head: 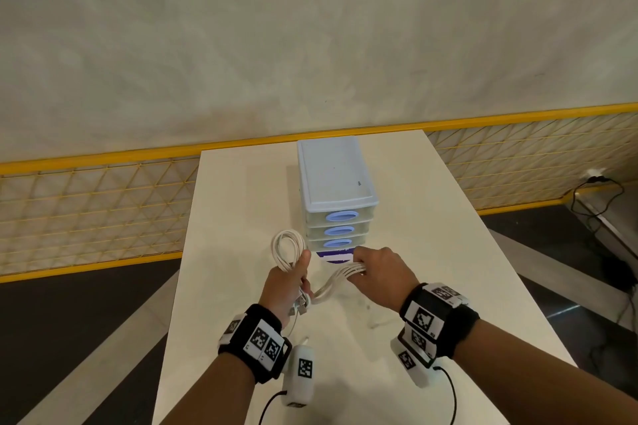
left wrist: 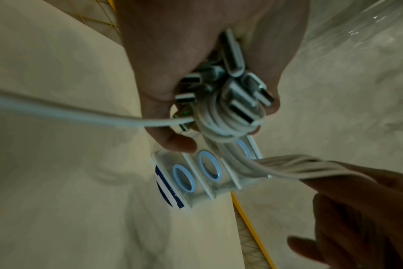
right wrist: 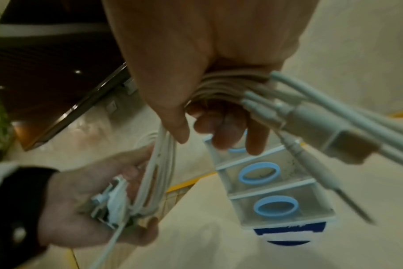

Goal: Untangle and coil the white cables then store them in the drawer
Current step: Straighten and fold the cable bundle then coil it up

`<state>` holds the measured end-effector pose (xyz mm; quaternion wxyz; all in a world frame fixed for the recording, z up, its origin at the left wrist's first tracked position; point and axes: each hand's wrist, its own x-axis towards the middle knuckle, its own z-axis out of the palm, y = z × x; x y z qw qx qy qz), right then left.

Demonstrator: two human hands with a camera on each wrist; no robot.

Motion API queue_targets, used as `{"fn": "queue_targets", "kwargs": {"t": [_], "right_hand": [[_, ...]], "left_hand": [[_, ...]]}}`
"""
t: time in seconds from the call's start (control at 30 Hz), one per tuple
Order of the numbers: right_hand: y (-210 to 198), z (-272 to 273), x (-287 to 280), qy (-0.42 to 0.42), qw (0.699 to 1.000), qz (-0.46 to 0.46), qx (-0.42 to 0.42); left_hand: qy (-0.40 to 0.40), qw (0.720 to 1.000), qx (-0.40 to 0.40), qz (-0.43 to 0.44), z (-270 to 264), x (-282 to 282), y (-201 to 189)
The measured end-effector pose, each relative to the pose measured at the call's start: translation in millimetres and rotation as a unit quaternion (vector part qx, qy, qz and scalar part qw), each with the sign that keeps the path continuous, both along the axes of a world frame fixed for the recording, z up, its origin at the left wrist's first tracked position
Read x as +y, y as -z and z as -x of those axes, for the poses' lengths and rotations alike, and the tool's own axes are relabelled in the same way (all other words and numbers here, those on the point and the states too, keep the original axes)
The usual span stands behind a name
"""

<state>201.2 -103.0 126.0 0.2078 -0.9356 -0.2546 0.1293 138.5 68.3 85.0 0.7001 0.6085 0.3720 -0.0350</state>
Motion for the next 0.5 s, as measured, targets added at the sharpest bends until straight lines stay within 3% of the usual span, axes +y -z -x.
{"fn": "queue_targets", "kwargs": {"t": [0.17,0.27,0.4,0.5], "right_hand": [[-2,-7,-5,-0.016,0.996,-0.021,0.090],[-2,-11,-13,-0.053,0.980,0.052,0.185],[-2,-5,-17,-0.103,0.958,0.099,0.250],[-19,-5,-8,-0.125,0.948,0.031,0.292]], "left_hand": [[-0.055,0.992,-0.044,0.101,4,2,-4],[-0.093,0.977,-0.113,0.154,4,6,-12],[-0.089,0.969,-0.177,0.149,1,10,-26],[-0.092,0.968,-0.203,0.117,-1,13,-32]]}}
